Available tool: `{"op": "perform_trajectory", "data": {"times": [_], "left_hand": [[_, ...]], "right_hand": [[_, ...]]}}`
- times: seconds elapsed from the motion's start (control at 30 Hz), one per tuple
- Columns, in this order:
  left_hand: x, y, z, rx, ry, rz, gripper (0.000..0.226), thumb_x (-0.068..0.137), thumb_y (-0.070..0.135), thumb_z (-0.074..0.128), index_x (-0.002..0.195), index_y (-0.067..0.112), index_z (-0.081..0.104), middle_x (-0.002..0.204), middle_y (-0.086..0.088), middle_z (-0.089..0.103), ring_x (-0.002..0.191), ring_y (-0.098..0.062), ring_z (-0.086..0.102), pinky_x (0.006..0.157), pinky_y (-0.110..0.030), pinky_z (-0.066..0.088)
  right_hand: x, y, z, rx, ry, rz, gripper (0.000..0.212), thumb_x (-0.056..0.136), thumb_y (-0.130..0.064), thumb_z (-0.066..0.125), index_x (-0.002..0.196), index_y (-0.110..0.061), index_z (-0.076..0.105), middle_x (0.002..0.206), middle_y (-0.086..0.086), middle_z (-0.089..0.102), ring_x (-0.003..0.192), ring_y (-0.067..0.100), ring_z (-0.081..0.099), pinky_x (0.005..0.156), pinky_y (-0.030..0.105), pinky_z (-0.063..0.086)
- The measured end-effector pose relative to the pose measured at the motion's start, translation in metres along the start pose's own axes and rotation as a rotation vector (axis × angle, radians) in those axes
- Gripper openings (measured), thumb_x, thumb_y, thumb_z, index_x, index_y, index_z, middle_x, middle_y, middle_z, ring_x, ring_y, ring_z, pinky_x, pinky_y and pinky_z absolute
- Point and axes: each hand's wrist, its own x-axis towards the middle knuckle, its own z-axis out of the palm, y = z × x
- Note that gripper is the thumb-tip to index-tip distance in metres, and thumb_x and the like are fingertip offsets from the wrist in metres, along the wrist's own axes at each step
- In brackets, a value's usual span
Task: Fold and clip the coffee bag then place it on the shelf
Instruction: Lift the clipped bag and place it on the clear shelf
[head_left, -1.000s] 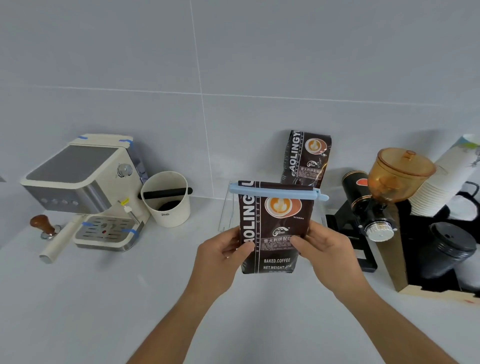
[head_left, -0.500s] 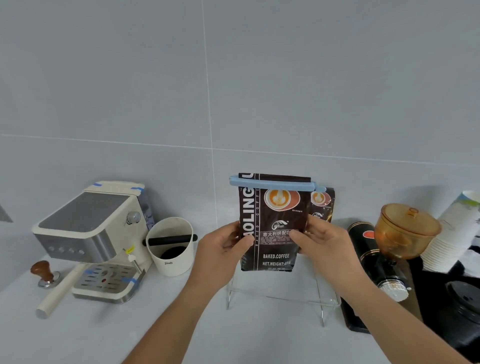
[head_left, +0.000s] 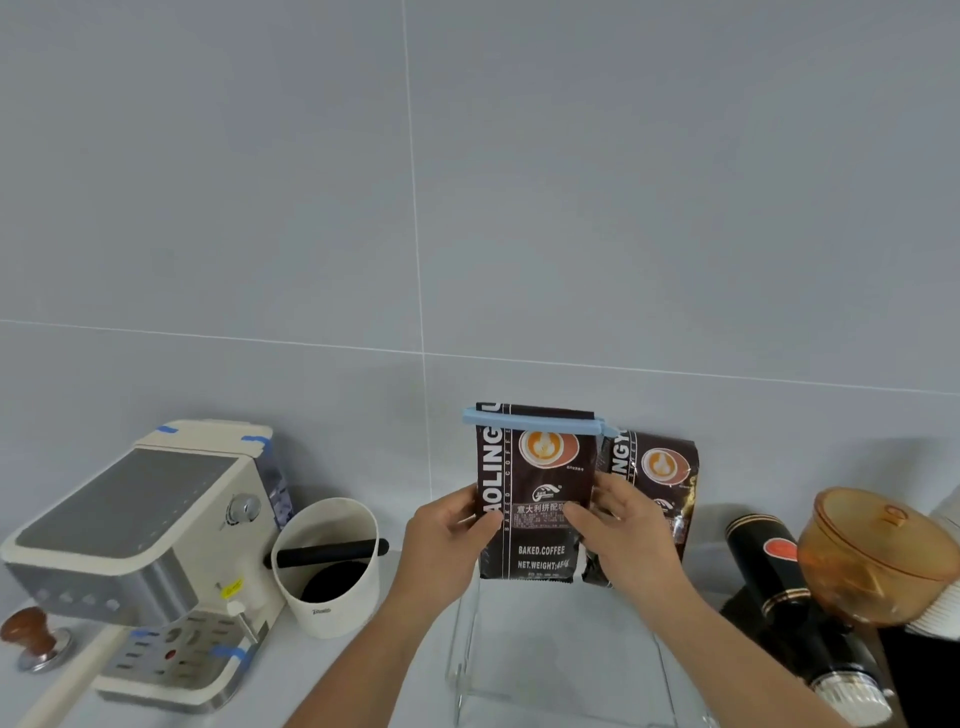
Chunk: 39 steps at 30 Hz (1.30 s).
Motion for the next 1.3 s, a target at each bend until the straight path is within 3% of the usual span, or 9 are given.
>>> {"op": "perform_trajectory", "data": {"times": [0.27,0.5,0.6,0.77,0.93,1.03,1.1,1.2,1.3], "left_hand": [[0.034,-0.041,0.007,0.026,-0.020,-0.080,0.029,0.089,0.012,0.065,0.101,0.038,0.070,0.103,0.011,0.077,0.100,-0.013,0.071,0.084,-0.038,0.061],[0.052,-0.067,0.012,0.091,-0.016,-0.105,0.027,0.089,0.014,0.066,0.108,0.032,0.069,0.106,0.009,0.076,0.098,-0.011,0.071,0.081,-0.035,0.062],[0.056,-0.074,0.012,0.103,-0.001,-0.106,0.030,0.089,0.014,0.065,0.118,0.021,0.068,0.108,0.008,0.075,0.098,-0.010,0.071,0.083,-0.034,0.061],[0.063,-0.079,0.013,0.087,-0.016,-0.087,0.031,0.089,0.012,0.064,0.117,0.024,0.068,0.106,0.012,0.075,0.096,-0.002,0.071,0.078,-0.023,0.060],[0.071,-0.080,0.016,0.104,-0.028,-0.090,0.032,0.089,0.016,0.065,0.117,0.032,0.066,0.108,0.014,0.074,0.098,-0.005,0.070,0.080,-0.028,0.061],[0.073,-0.077,0.017,0.114,-0.038,-0.092,0.035,0.089,0.018,0.065,0.109,0.047,0.063,0.105,0.019,0.073,0.095,0.000,0.070,0.077,-0.026,0.061],[0.074,-0.075,0.017,0.134,-0.041,-0.093,0.035,0.089,0.020,0.065,0.103,0.052,0.061,0.103,0.021,0.073,0.093,0.003,0.069,0.075,-0.025,0.061],[0.077,-0.077,0.017,0.146,-0.036,-0.095,0.031,0.089,0.019,0.066,0.110,0.041,0.065,0.103,0.019,0.073,0.093,0.003,0.069,0.077,-0.026,0.061],[0.079,-0.080,0.016,0.148,-0.029,-0.102,0.030,0.089,0.017,0.066,0.113,0.035,0.066,0.105,0.016,0.074,0.095,0.000,0.069,0.079,-0.028,0.061]], "right_hand": [[0.037,0.044,0.010,-0.044,0.031,0.052,0.032,0.086,0.003,0.064,0.091,-0.028,0.067,0.096,-0.003,0.076,0.089,0.013,0.073,0.080,0.033,0.058],[0.056,0.080,0.016,-0.078,0.087,0.098,0.036,0.086,-0.003,0.066,0.095,-0.037,0.069,0.103,-0.005,0.076,0.100,0.015,0.070,0.091,0.048,0.056],[0.057,0.085,0.018,-0.098,0.074,0.109,0.044,0.087,-0.004,0.065,0.097,-0.047,0.067,0.110,-0.010,0.073,0.107,0.012,0.066,0.095,0.046,0.054],[0.061,0.095,0.019,-0.105,0.096,0.091,0.045,0.087,-0.005,0.065,0.104,-0.047,0.065,0.111,-0.013,0.073,0.109,0.004,0.065,0.098,0.040,0.052],[0.068,0.093,0.023,-0.160,0.137,0.107,0.045,0.088,-0.008,0.064,0.092,-0.053,0.063,0.092,-0.035,0.071,0.096,-0.008,0.066,0.087,0.025,0.052],[0.071,0.086,0.027,-0.255,0.134,0.085,0.039,0.091,-0.014,0.061,0.097,-0.052,0.057,0.085,-0.033,0.068,0.085,-0.016,0.063,0.072,0.010,0.047],[0.073,0.085,0.029,-0.301,0.138,0.069,0.033,0.092,-0.016,0.059,0.106,-0.046,0.055,0.089,-0.031,0.063,0.082,-0.012,0.062,0.067,0.010,0.044],[0.074,0.088,0.030,-0.318,0.147,0.060,0.031,0.092,-0.017,0.059,0.115,-0.037,0.058,0.092,-0.029,0.063,0.087,-0.009,0.060,0.071,0.013,0.044],[0.074,0.087,0.029,-0.320,0.139,0.084,0.032,0.092,-0.017,0.059,0.116,-0.039,0.058,0.095,-0.029,0.063,0.090,-0.009,0.060,0.073,0.015,0.045]]}}
